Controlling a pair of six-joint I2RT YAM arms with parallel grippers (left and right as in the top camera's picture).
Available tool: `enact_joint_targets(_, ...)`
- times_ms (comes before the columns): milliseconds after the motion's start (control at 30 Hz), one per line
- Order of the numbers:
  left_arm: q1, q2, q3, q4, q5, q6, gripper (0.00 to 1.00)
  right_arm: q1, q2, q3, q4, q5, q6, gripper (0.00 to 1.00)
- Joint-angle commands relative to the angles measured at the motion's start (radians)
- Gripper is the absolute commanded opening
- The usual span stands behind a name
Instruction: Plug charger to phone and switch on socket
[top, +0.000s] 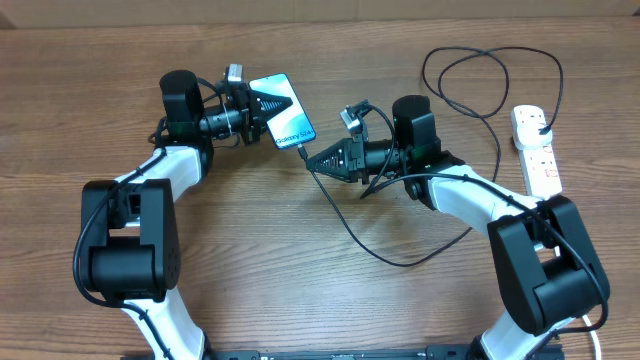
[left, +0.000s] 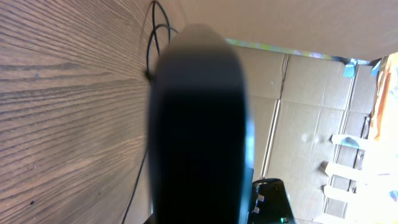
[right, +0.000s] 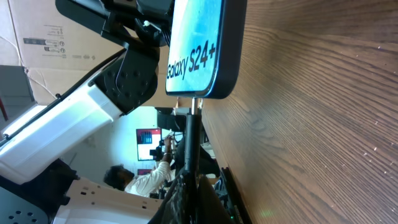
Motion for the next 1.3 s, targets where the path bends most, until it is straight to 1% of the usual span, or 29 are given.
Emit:
enact_joint_targets(0, 0.0, -0.012, 0.007, 0.01, 0.002, -0.015, 0.04, -0.005, -0.031, -0.003, 0.008, 0.005, 0.008, 0.04)
enact_joint_targets(367, -0.001, -0.012, 0.007, 0.01, -0.005, -0.014, 0.04, -0.004, -0.031, -0.003, 0.061, 0.005, 0.05, 0.04)
enact_joint_targets(633, -0.001, -0.012, 0.007, 0.014, -0.006, -0.024, 0.04, -0.004, -0.031, -0.003, 0.06, 0.006, 0.05, 0.04)
enact_joint_targets(867, -0.001, -0.012, 0.007, 0.064, -0.006, -0.064, 0.04, -0.004, -0.031, -0.003, 0.06, 0.013, 0.05, 0.04)
enact_joint_targets(1267, -0.003, -0.012, 0.007, 0.073, -0.004, -0.066, 0.04, -0.004, -0.031, -0.003, 0.06, 0.016, 0.051, 0.04)
